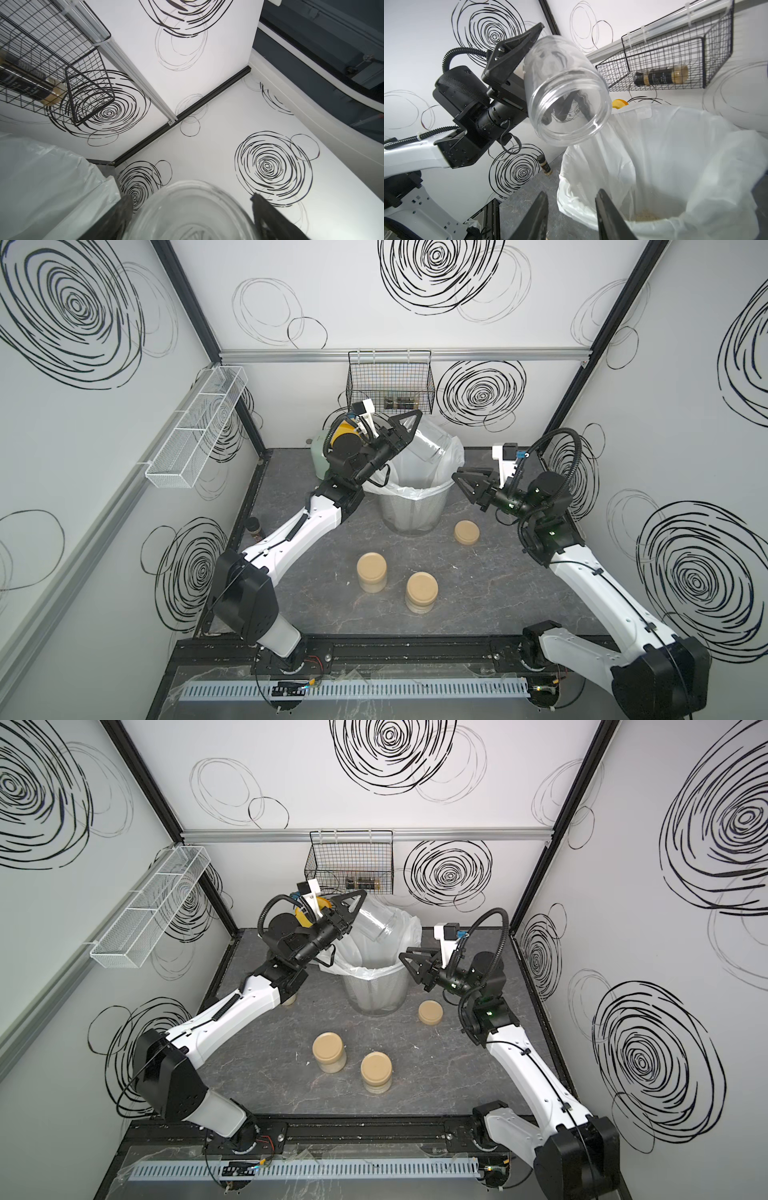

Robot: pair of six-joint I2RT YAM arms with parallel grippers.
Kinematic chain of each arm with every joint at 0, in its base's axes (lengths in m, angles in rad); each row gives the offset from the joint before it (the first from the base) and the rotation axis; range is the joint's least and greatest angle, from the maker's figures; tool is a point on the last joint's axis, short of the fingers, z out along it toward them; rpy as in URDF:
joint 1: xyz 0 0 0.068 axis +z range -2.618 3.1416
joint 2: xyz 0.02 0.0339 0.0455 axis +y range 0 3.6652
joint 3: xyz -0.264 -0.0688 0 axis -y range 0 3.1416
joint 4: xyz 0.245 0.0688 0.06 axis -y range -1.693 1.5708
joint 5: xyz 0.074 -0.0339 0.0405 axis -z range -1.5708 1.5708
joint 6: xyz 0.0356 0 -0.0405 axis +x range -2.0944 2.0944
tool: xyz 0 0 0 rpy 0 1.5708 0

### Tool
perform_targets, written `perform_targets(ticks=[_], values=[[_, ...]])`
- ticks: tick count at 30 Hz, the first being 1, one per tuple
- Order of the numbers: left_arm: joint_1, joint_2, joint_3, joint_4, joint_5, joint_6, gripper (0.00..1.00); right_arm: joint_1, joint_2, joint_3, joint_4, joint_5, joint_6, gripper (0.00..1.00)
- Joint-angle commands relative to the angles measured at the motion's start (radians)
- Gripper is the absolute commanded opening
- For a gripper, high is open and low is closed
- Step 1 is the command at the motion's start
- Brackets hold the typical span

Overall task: Empty moldy rice from jars
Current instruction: Place the jar at the center of the board.

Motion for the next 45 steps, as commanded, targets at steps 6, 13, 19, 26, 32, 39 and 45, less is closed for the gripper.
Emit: perform_targets(ticks=[6, 13, 19, 26, 32, 39, 45], values=[[0.005, 0.02, -0.031, 0.261, 0.017, -0.161, 0.85, 0.06, 0.094, 0.136, 0.134, -0.101, -0.061, 0.4], [-0.001, 0.03, -0.031, 0.279, 0.014, -0.176, 0.85, 0.081, 0.146, 0.195, 0.158, -0.094, -0.083, 0.39], [-0.024, 0.024, -0.039, 0.288, 0.011, -0.182, 0.85, 0.097, 0.195, 0.236, 0.181, -0.083, -0.085, 0.33], [-0.048, 0.026, -0.051, 0.313, 0.016, -0.206, 0.86, 0.103, 0.236, 0.26, 0.222, -0.066, -0.079, 0.22], [-0.051, -0.007, -0.089, 0.309, 0.025, -0.187, 0.91, 0.105, 0.247, 0.265, 0.235, -0.043, -0.065, 0.0], [0.014, -0.131, -0.192, 0.237, -0.007, -0.11, 0.96, 0.079, 0.195, 0.271, 0.179, 0.001, -0.08, 0.0], [0.09, -0.273, -0.251, 0.041, -0.056, 0.067, 0.96, 0.007, 0.147, 0.339, 0.008, 0.014, -0.135, 0.0]])
